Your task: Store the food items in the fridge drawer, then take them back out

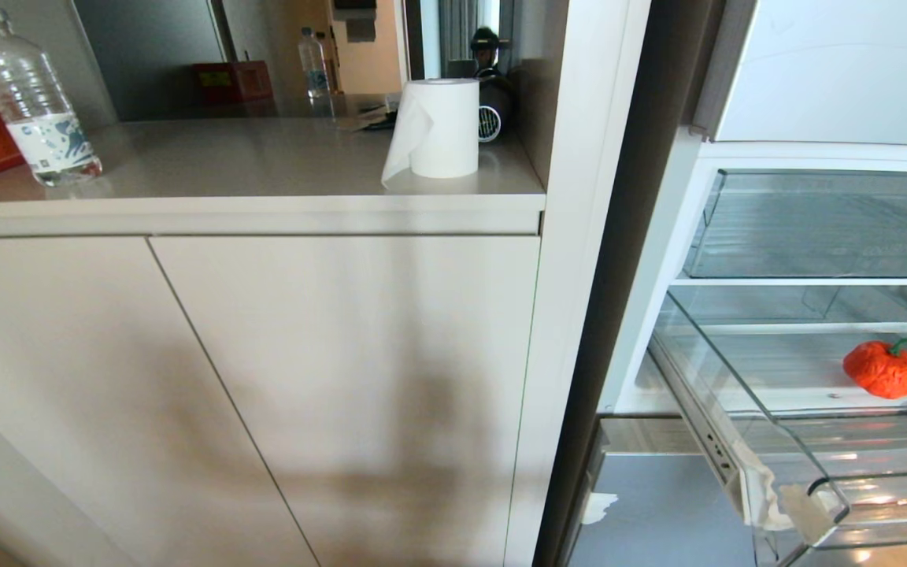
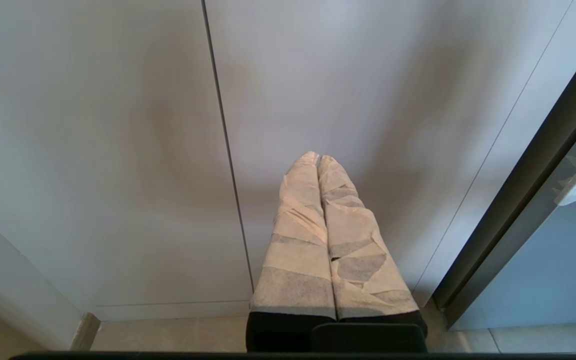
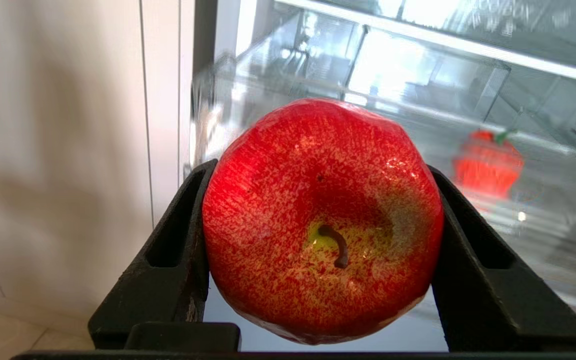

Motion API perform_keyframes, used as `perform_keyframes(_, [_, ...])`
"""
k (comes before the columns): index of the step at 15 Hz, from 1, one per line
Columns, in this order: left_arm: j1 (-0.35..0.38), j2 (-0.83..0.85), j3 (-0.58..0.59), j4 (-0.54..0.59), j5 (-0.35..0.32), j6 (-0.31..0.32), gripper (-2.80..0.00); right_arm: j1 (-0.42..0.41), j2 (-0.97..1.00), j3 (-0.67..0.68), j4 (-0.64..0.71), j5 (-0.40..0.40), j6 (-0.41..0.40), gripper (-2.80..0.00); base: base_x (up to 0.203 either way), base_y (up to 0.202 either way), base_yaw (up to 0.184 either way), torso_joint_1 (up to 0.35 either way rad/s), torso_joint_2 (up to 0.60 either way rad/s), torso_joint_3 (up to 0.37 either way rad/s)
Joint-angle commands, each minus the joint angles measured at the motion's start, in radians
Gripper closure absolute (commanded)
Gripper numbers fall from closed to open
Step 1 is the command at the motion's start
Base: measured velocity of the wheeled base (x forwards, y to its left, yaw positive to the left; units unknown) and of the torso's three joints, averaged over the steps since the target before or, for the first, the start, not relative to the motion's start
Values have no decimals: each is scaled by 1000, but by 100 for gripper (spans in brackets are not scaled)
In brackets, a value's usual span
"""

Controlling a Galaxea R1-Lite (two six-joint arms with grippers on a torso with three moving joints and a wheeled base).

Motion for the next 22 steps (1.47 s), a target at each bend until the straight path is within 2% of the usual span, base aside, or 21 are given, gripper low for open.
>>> perform_keyframes(1, [0,0,0,-1,0,1,0,-4,-81,6,53,5,0,0,0,0,0,0,0,0])
perform_keyframes(5, [0,0,0,-1,0,0,0,-6,-78,7,103,-4,1,0,0,0,0,0,0,0])
perform_keyframes(8, [0,0,0,-1,0,1,0,-6,-78,7,150,-64,0,0,0,0,0,0,0,0])
perform_keyframes(10, [0,0,0,-1,0,1,0,-6,-78,7,243,-79,12,0,0,0,0,0,0,0])
perform_keyframes(12, [0,0,0,-1,0,0,0,-6,-78,7,232,-92,70,0,0,0,0,0,0,0])
perform_keyframes(16, [0,0,0,-1,0,1,0,-6,-78,7,229,-123,133,0,0,0,0,0,0,0])
perform_keyframes(22, [-1,0,0,0,0,0,0,-5,-78,7,229,-130,139,0,0,0,0,0,0,0])
